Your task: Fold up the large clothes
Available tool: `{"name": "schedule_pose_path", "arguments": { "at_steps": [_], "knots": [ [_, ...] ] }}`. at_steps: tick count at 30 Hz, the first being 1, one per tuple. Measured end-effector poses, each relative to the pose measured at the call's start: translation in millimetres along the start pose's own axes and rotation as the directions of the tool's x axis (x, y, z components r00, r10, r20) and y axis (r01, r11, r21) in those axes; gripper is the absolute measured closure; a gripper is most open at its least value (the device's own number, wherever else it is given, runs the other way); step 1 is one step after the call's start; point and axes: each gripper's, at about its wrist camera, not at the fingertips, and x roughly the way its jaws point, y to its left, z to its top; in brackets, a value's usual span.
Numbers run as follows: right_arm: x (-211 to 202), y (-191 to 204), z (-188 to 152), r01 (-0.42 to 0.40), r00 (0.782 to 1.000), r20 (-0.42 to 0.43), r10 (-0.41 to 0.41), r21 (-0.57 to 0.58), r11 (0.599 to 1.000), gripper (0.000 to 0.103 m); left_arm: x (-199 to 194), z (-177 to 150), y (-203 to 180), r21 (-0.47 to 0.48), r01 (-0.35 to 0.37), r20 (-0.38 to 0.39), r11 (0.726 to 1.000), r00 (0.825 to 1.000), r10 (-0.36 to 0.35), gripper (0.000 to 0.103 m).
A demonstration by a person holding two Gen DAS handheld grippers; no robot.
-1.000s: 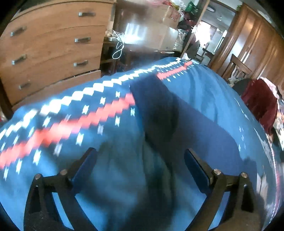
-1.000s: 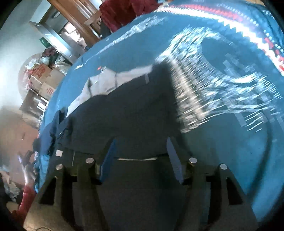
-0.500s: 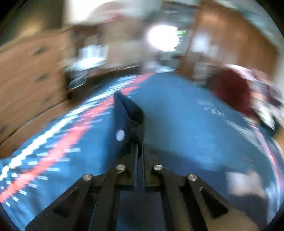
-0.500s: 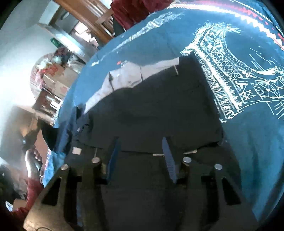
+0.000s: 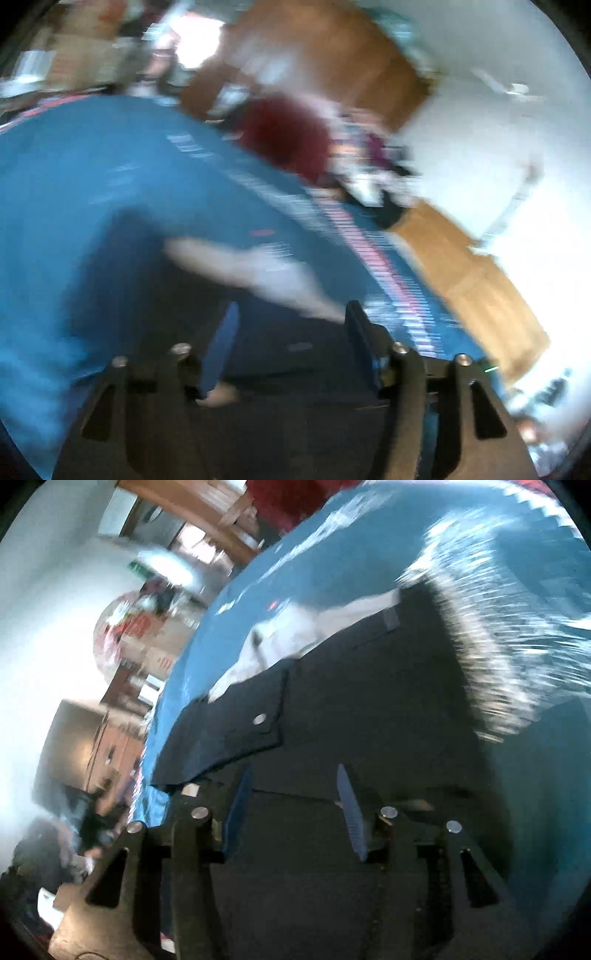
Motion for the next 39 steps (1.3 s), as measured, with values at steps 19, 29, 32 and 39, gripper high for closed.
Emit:
{"name": "schedule_pose_path", "arguments": {
  "at_steps": [19, 29, 32, 39],
  "knots": [
    [119.0, 50.4, 51.7, -0.035, 0.997, -0.071, 0.033, -0.024, 0.999, 0.103, -2.6, -52.4, 100.1, -0.048, -0.220, -0.010, 0.974, 0.975, 0.220, 0.023],
    [45.0, -17.2, 46.7, 0.099, 0.995, 0.031, -0.100, 0.036, 0.994, 0.102, 0.1, -55.4, 97.7, -0.055, -0.226, 0.010, 0.973, 0.974, 0.227, 0.024],
    [50.4, -23.2, 44.3, 0.153, 0.988, 0.022, -0.153, 0.009, 0.988, 0.102, -1.3, -47.4, 87.8, -0.054, -0.281, 0.010, 0.958, 0.959, 0.282, 0.026],
    [43.9, -50.4, 42.3, 0.195, 0.980, 0.028, -0.196, 0.032, 0.980, 0.102, 22.4, -10.8, 34.8, 0.151, -0.350, 0.068, 0.925, 0.937, 0.343, 0.021]
  ]
}}
